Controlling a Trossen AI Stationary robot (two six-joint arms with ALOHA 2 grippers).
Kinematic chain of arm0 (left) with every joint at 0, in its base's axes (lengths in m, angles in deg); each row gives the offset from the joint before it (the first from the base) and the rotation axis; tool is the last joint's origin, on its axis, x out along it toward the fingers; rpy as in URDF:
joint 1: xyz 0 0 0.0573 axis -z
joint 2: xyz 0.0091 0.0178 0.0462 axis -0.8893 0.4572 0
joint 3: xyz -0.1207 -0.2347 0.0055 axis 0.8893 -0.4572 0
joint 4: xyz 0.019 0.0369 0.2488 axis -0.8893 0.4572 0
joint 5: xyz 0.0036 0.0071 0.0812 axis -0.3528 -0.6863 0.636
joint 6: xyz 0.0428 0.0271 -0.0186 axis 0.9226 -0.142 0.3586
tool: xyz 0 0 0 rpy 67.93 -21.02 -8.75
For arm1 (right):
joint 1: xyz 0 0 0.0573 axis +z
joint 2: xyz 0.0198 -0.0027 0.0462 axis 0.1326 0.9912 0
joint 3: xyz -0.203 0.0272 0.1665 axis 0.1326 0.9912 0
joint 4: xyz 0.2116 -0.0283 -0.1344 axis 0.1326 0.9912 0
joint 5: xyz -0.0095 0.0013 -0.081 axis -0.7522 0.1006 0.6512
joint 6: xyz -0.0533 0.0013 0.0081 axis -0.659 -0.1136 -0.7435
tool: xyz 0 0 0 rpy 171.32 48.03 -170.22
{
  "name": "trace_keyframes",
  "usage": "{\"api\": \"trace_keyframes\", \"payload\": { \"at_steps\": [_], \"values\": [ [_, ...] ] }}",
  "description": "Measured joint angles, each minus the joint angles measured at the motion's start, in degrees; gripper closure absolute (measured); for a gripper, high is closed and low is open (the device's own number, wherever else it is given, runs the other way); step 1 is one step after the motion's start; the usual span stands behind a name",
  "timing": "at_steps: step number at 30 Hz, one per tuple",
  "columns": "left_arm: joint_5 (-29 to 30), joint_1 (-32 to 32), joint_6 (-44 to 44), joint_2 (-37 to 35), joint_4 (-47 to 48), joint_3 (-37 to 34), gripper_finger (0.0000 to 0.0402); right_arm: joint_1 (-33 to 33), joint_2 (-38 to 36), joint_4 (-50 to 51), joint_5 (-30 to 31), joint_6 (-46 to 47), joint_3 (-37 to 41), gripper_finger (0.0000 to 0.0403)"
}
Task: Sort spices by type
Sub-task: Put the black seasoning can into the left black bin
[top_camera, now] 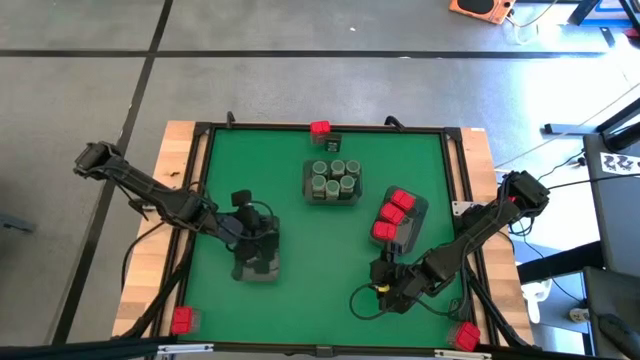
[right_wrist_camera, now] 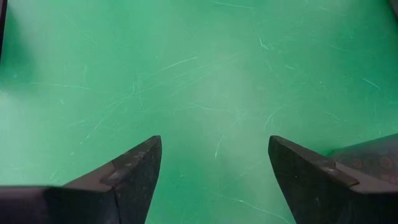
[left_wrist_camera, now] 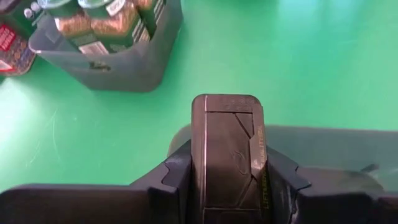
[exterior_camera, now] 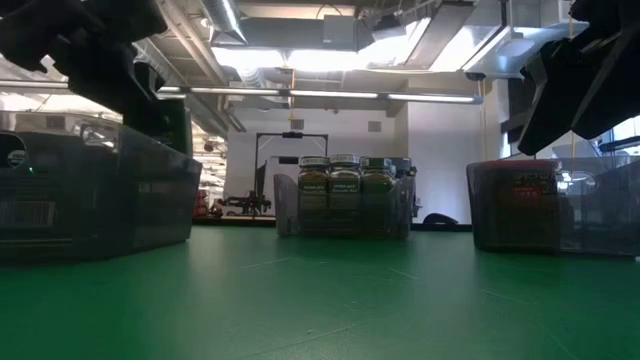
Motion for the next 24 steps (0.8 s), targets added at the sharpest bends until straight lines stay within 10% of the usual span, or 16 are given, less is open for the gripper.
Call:
{"api": "trace_keyframes", "payload": {
  "at_steps": [24],
  "values": [
    [2.33, -3.48, 0.99, 11.30, -1.78, 0.33, 0.0269, 0.00, 0.00, 0.00, 0.00, -0.04, 0.00, 0.0109]
  ]
}}
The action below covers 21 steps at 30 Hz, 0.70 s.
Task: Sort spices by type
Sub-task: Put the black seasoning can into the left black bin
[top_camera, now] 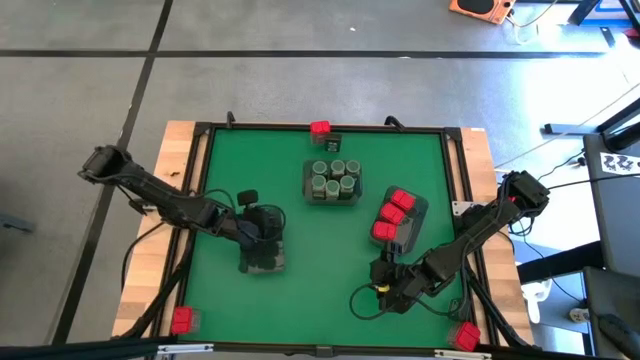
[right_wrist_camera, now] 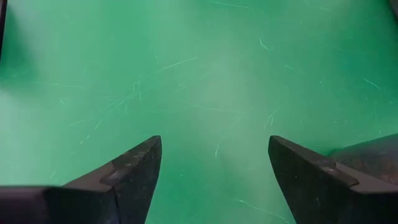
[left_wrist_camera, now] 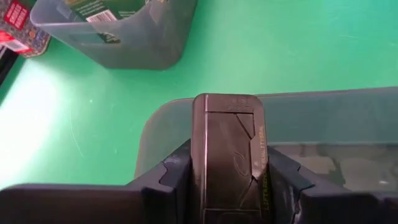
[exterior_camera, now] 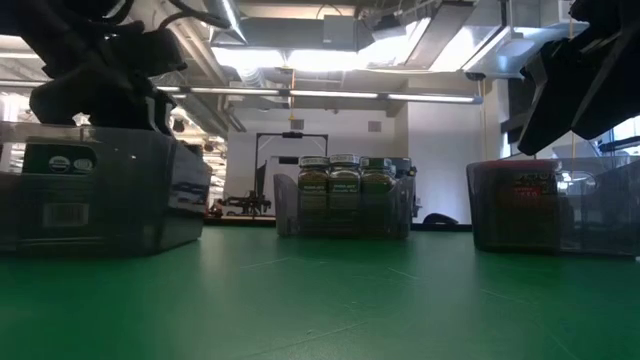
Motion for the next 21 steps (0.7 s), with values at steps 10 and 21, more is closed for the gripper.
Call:
{"api": "trace_keyframes", "payload": {
  "at_steps": [10, 21],
  "values": [
    [-0.50, -0.44, -2.46, 0.16, 0.70, -0.06, 0.0228, -0.02, 0.00, 0.00, 0.00, 0.00, 0.00, 0.0109],
    [-4.05, -0.66, -2.47, -0.49, 2.19, 0.58, 0.0236, -0.02, 0.00, 0.02, 0.00, -0.02, 0.00, 0.0109]
  ]
}}
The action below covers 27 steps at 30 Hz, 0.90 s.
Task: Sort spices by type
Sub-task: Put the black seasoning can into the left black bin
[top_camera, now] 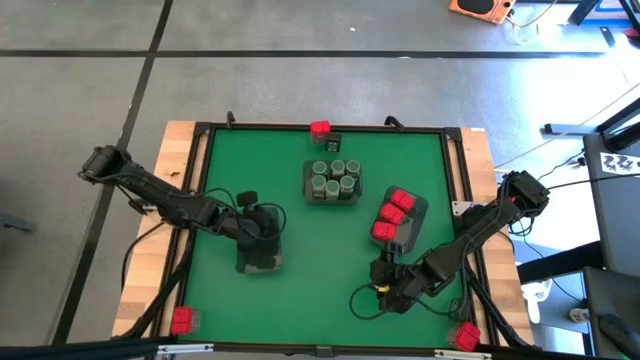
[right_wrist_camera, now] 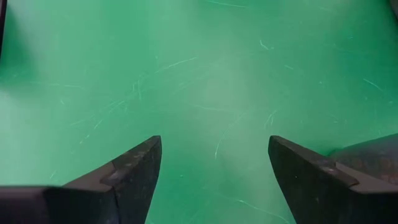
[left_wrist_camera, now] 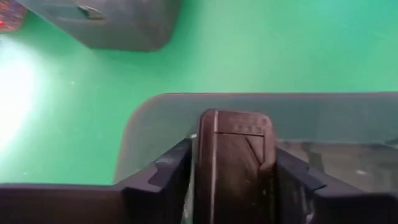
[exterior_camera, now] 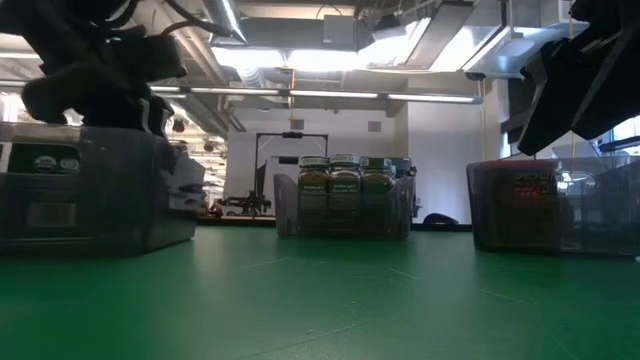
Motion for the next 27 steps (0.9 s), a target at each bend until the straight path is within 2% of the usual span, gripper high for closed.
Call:
{"api": "trace_keyframes", "payload": {
  "at_steps": [4, 8, 21, 27],
  "values": [
    [-2.83, 0.05, 0.12, -1.30, 1.81, 1.65, 0.0275, 0.00, 0.00, 0.02, 0.03, -0.02, 0.00, 0.0109],
    [-5.08, -0.02, -0.45, -1.84, 1.85, 1.97, 0.0285, 0.00, 0.00, 0.02, 0.63, -0.04, 0.00, 0.0109],
    [-4.70, -2.25, -1.18, -1.41, 3.33, 2.02, 0.0219, 0.04, 0.00, -0.16, 0.72, -0.02, 0.04, 0.0109],
    [-5.06, -2.23, -1.32, -1.99, 4.36, 2.78, 0.0175, 0.04, 0.00, -0.02, 0.71, -0.55, 0.04, 0.0109]
  ]
}}
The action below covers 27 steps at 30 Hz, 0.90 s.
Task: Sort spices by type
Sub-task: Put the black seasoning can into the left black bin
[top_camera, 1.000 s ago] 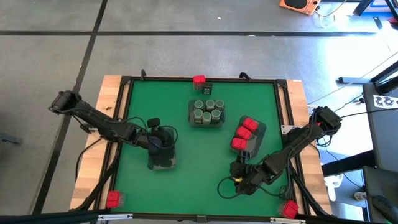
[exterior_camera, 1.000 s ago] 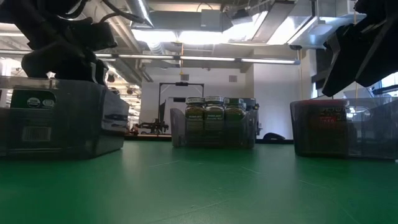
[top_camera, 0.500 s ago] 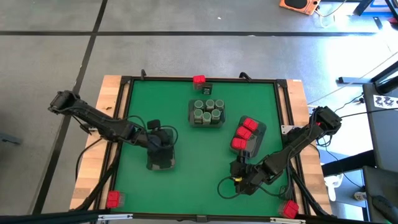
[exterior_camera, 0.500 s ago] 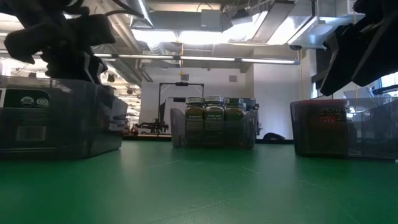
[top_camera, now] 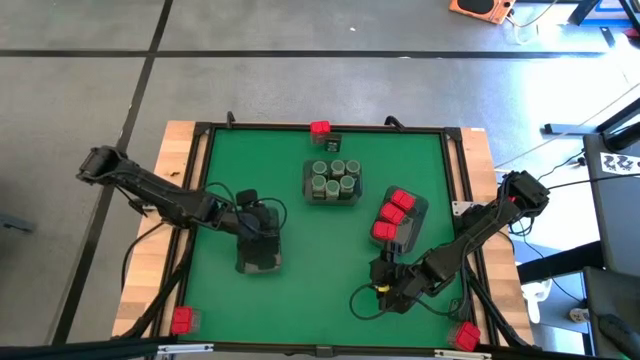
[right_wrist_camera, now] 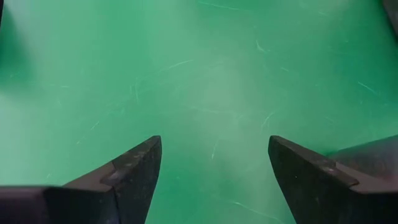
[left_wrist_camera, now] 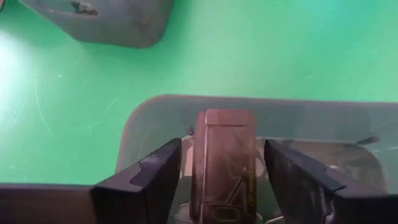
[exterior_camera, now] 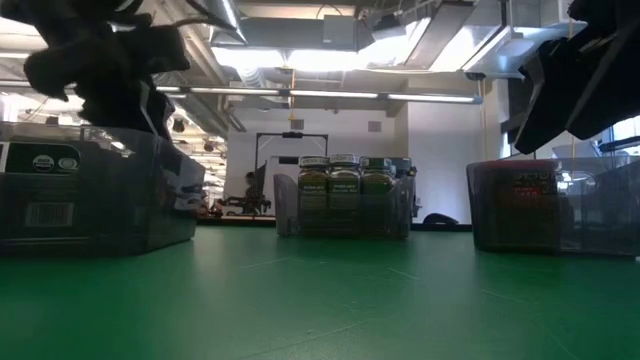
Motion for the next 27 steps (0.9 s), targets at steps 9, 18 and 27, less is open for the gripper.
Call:
{"api": "trace_keyframes", "payload": {
  "at_steps": [9, 18, 27],
  "values": [
    [-0.64, 0.04, 0.08, -4.00, 7.65, 7.17, 0.0147, 0.00, 0.00, -0.16, -0.05, 0.13, -0.01, 0.0109],
    [-0.64, 0.24, -0.25, -6.63, 3.15, 8.62, 0.0148, 0.06, 0.00, -4.12, 0.13, -1.03, -0.01, 0.0109],
    [-0.30, 4.56, -1.51, -6.61, -6.61, 5.72, 0.0149, -5.28, -1.61, -3.92, 2.63, -7.26, -0.01, 0.0109]
  ]
}}
